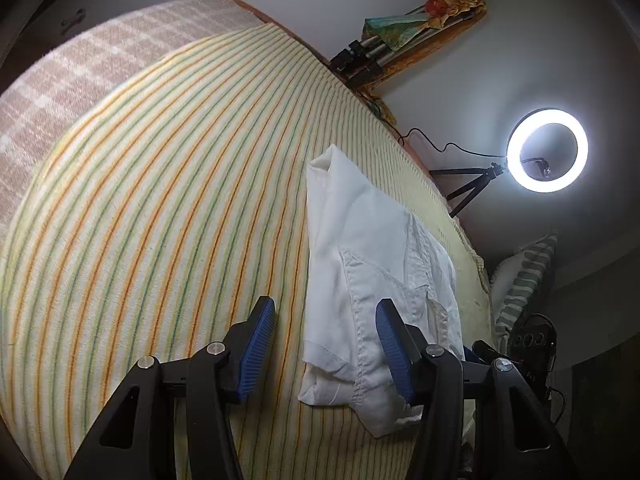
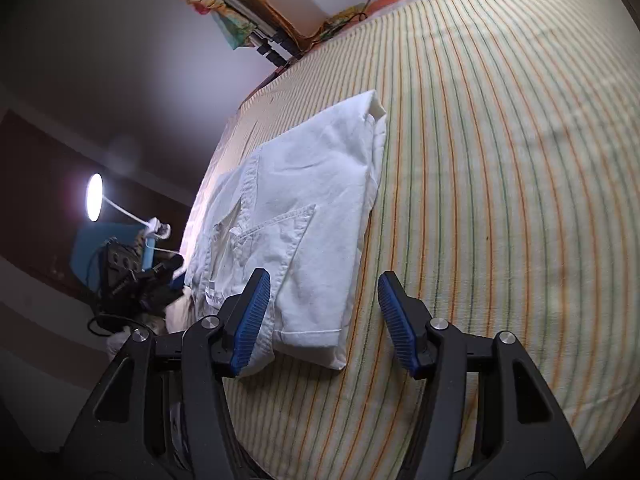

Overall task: Fold small clothes
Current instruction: 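Grasp the folded shirt edge with both tools, then lift the folded shirt with both tools and carry it toward the pillow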

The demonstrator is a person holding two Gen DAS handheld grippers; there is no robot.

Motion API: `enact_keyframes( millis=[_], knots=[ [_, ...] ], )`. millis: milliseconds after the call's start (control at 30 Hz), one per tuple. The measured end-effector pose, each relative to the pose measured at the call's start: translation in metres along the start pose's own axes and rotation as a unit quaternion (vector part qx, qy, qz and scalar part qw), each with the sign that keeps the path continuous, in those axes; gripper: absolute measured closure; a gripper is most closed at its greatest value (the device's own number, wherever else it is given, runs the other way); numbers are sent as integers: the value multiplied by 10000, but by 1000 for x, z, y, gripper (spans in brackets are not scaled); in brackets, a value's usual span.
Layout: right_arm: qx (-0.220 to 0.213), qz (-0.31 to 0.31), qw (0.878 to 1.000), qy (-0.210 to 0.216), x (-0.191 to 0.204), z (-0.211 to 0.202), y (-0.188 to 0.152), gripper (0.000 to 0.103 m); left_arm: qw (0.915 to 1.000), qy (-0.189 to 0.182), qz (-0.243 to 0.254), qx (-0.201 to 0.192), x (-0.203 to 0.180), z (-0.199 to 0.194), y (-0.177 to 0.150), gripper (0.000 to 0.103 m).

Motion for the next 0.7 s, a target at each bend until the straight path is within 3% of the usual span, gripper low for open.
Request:
enact_keyframes(
  millis=[333, 367, 400, 467, 533, 600, 700],
  knots=[
    [47, 411, 9980, 486, 7, 25, 5, 45, 9999, -120, 30, 21, -10, 23, -1, 50],
    [60, 387, 9981, 470, 9, 27, 5, 48, 9999, -97, 92, 20, -13, 26, -1, 52],
    [72, 372, 9983, 451, 11, 29, 5, 50, 9999, -53, 123, 53, -14, 29, -2, 60],
    [89, 349, 9987, 357, 11, 28, 3, 71, 9998, -2, 154, 90, -16, 33, -4, 72],
    [66, 286, 9992, 254, 12, 27, 3, 83, 9996, 87, 278, 64, -18, 32, -5, 78],
    [-3, 151, 9997, 185, 16, 22, 3, 87, 9989, 137, 446, 15, -24, 29, -5, 87],
    [-122, -120, 9999, 24, 28, 15, 6, 89, 9975, 189, 684, -21, -36, 24, -5, 92]
  ],
)
Point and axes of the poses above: each gripper's, at about its wrist camera, not at the fingertips, and z roughly the way its jaws point, x to its left, y to its top, the point moved 9 cm from there along z, roughly the way its jaws point, and after that the axes turned 9 degrees about -y, right-handed, at the moved point
